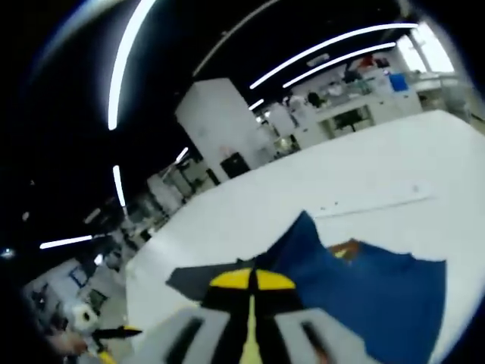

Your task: Fold the garment on the visible template until the final outline fits inside the template.

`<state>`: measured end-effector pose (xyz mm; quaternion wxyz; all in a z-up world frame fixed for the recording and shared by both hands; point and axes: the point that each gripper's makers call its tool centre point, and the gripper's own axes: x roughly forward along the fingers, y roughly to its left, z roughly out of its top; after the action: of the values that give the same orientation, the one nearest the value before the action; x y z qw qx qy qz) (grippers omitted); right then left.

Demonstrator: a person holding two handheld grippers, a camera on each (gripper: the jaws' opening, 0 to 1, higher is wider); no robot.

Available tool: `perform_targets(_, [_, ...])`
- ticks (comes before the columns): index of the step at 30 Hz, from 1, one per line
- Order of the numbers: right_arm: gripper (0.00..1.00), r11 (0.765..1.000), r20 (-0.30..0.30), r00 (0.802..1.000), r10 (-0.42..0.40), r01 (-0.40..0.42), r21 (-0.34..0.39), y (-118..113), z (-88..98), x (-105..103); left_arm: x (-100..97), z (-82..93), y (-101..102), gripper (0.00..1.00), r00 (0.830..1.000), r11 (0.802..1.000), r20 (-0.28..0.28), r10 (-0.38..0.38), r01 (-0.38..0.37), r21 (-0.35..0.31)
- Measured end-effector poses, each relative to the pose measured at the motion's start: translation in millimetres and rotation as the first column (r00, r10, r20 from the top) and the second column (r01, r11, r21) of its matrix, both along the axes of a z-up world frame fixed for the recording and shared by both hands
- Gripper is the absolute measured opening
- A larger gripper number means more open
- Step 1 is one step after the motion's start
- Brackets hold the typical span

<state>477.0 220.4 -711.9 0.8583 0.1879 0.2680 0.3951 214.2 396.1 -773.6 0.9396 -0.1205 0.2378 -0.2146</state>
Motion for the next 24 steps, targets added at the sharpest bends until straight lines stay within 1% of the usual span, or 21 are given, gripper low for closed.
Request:
perform_targets(4, [0.00,1.000,0.000,1.000,0.013,-0.013,0.027,23,1.7,-2,-1.0,-1.5,1,0.82,1.000,1.000,-0.006,0.002,-0.002,0.002])
perform_targets(8, [0.00,0.999,-0.004,0.999,0.040,-0.040,0.023,48,-2.5,-3,-1.9,-1.7,2,0.82,1.000,1.000,-0.009,0.007,-0.007,0.002])
perform_targets(12, [0.00,0.998,-0.010,0.998,0.064,-0.064,0.016,66,-7.4,-6,-3.8,-1.1,1,0.81,1.000,1.000,-0.013,0.011,-0.011,0.002])
perform_targets(16, [0.00,0.996,-0.023,0.996,0.083,-0.083,0.008,80,-15.3,-12,-5.5,-1.5,0,0.81,1.000,1.000,-0.018,0.019,-0.019,0.000])
perform_targets(20, [0.00,0.995,-0.031,0.994,0.102,-0.102,-0.007,90,-22.2,-16,-6.9,-3.0,0,0.81,1.000,1.000,-0.024,0.020,-0.020,-0.001])
perform_targets(22, [0.00,0.994,-0.038,0.993,0.109,-0.110,-0.017,94,-27.4,-18,-7.0,-3.5,1,0.81,0.999,1.000,-0.026,0.023,-0.024,-0.003])
perform_targets(23, [0.00,0.993,-0.046,0.993,0.111,-0.112,-0.022,95,-34.9,-17,-7.0,-3.5,1,0.81,0.999,1.000,-0.027,0.025,-0.025,-0.003])
perform_targets(24, [0.00,0.993,-0.053,0.992,0.111,-0.112,-0.024,96,-37.9,-17,-6.7,-4.0,2,0.81,0.999,1.000,-0.027,0.025,-0.025,-0.003])
